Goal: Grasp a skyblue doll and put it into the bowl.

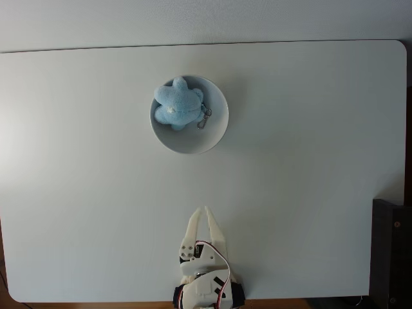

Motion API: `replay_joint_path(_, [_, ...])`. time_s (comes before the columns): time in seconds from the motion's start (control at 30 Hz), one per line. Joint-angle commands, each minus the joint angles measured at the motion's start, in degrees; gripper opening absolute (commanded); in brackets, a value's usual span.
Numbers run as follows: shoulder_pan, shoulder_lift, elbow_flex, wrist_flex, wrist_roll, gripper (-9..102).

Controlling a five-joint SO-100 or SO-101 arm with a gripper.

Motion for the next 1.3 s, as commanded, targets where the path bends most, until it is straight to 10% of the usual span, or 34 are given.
replay_joint_path(0.0, [-0.3,17.6,-0.1,-3.6,-0.2,1])
replay_joint_path(1.27, [0.1,17.7,5.8,-3.8,-0.4,1])
